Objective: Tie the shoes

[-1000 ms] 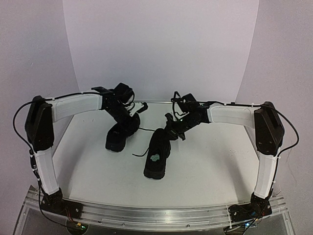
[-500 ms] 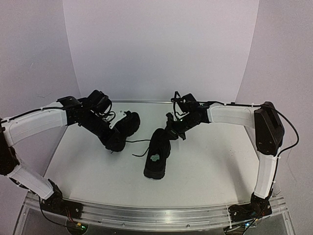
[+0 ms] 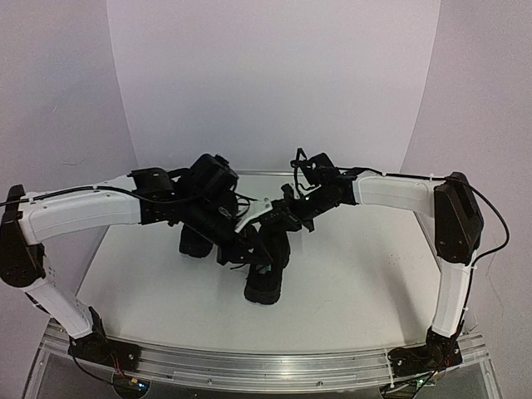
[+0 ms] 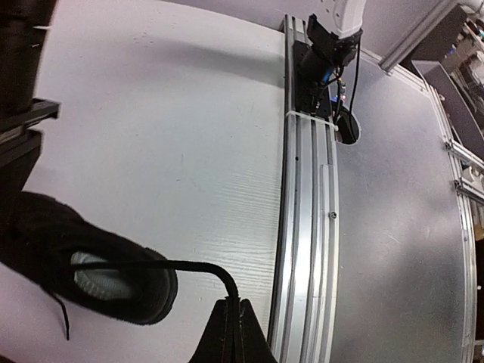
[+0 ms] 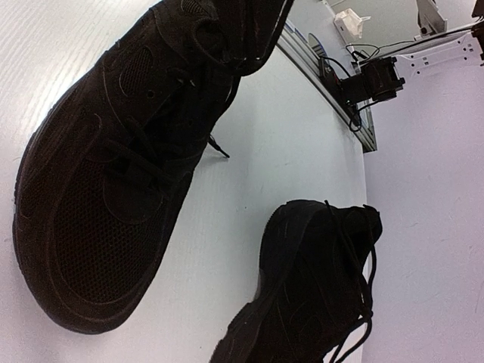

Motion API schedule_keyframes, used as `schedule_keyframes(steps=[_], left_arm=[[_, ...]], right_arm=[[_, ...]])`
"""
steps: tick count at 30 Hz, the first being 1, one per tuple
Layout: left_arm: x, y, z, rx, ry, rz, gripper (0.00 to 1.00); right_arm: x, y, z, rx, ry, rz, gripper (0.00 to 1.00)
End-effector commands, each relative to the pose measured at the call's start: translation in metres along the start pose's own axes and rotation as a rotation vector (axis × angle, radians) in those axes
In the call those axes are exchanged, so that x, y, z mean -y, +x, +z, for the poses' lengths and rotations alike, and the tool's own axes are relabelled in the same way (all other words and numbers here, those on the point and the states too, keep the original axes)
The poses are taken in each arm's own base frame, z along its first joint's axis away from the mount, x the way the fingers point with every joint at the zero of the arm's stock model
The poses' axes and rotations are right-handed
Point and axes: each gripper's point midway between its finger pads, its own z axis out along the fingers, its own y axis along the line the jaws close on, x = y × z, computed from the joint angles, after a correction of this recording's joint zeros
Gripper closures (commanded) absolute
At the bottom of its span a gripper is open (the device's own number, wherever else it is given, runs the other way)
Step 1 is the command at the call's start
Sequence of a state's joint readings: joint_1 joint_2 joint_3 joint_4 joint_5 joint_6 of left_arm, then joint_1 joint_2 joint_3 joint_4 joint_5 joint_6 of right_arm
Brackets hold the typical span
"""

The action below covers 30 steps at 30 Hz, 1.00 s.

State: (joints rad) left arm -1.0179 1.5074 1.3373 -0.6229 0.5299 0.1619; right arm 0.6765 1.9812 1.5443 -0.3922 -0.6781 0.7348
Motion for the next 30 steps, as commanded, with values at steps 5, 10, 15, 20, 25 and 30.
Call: schedule_keyframes(steps=[5,10,15,20,25,30], left_arm=[[0.003,-0.068,0.071,0.078,0.061,0.250,1.00],[-0.013,-0.070,0.107,0.054,0.065,0.316,1.00],[-0.026,-0.058,0.124,-0.009,0.047,0.327,0.93],[-0.032,-0.059,0.120,-0.025,0.009,0.307,0.59],[-0.043,-0.067,0.101,0.000,-0.008,0.241,0.56],[-0.056,-0.070,0.063,0.084,-0.049,0.124,0.55]], right_arm=[[-0.019,-0.012,-0.007,0.026,-0.044,-0.068,1.00],[-0.019,-0.009,-0.004,0.010,-0.053,-0.085,1.00],[-0.020,-0.010,-0.003,0.004,-0.060,-0.094,1.00],[-0.019,-0.008,-0.002,-0.005,-0.063,-0.095,1.00],[-0.019,-0.006,-0.002,-0.012,-0.068,-0.101,1.00],[-0.026,-0.005,-0.003,-0.018,-0.087,-0.098,1.00]])
